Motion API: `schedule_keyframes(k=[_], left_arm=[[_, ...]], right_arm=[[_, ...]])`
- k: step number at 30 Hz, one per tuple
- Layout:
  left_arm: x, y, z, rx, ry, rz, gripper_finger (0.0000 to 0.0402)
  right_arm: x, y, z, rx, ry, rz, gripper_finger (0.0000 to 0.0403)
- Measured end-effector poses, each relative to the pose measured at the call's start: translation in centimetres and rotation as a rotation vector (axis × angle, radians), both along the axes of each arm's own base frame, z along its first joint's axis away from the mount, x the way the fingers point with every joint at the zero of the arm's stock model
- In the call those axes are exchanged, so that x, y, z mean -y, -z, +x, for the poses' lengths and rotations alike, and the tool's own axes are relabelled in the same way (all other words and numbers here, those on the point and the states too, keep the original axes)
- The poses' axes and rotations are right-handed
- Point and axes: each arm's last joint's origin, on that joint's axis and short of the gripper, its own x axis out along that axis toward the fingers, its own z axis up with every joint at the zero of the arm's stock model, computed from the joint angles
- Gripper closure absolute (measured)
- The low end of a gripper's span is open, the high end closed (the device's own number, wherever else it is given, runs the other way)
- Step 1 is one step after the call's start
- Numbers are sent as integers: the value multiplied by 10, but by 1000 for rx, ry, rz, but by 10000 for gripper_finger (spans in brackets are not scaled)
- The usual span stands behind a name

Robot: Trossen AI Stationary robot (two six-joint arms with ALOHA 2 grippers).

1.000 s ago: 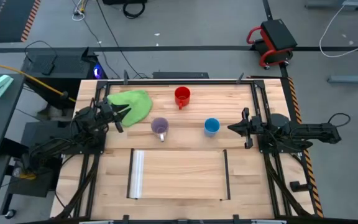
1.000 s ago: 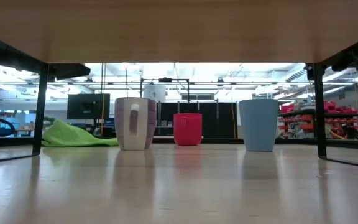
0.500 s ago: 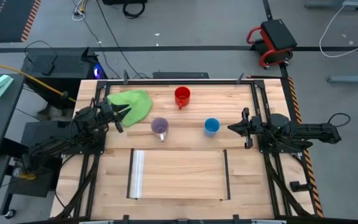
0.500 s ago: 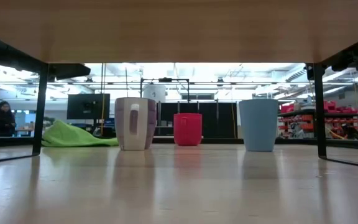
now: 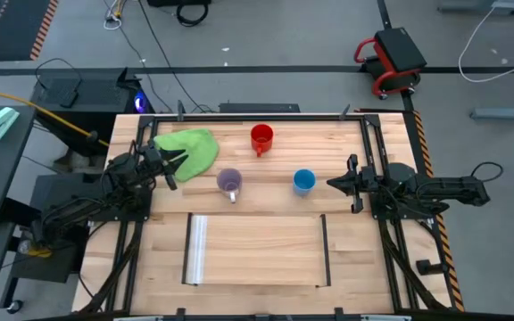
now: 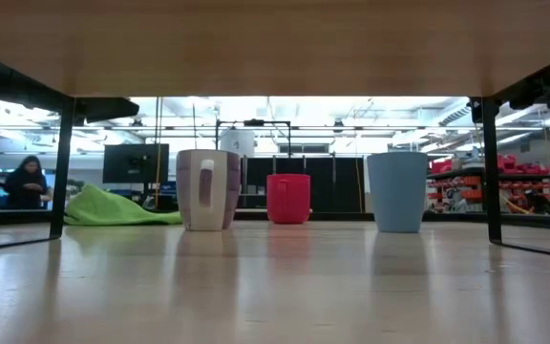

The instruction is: Stack small to large cups/mugs on shelf

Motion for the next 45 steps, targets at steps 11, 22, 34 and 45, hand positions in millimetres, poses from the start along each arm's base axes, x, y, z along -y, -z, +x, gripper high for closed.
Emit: schedule_keyframes(k=[11,22,34,45], left_arm=[[0,0,0,118,-8,-179,296],[0,-11,0,612,8,-786,296],[1,-28,-3,784,105,-744,296],[3,-36,-4,858,150,-726,296]], right_arm=[[0,-4,0,41,12,45,394],[0,-53,-17,599,-78,268,394],[-1,-76,-35,858,-200,424,394],[0,-116,-48,858,-162,442,391]])
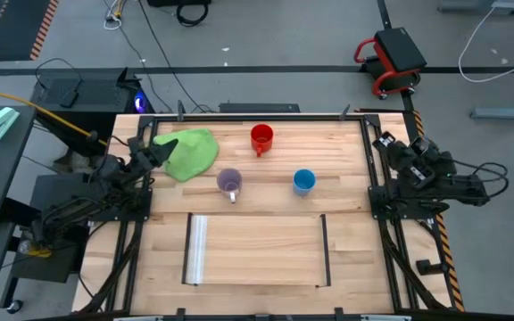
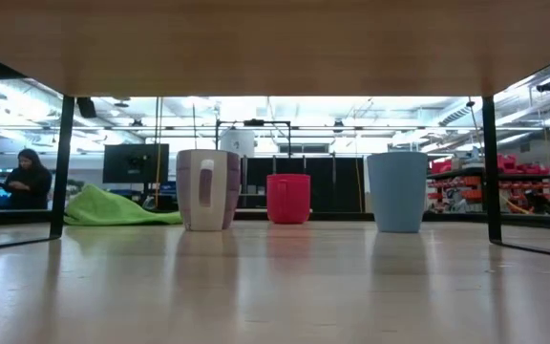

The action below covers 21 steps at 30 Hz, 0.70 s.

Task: Stack small to large cups/mugs on shelf
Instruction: Put the red mug on the shelf

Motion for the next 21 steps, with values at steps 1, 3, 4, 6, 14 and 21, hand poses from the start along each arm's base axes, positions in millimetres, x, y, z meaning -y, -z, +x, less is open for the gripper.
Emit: schedule_keyframes(k=[1,3,4,6,14,21], left_arm=[[0,0,0,0,0,0,296],[0,0,0,0,0,1,296],[0,0,0,-2,-1,3,296],[0,0,0,-2,-1,5,296],[1,-5,-2,47,-2,33,296],[10,-46,-17,184,-77,281,296]], right_arm=[[0,-4,-1,-30,16,5,389],[1,-11,-2,-94,48,0,384],[1,-14,-3,-124,60,0,382],[1,-19,-5,-171,73,7,378],[2,-29,-11,-262,136,5,377],[3,-25,-9,-302,135,19,378]])
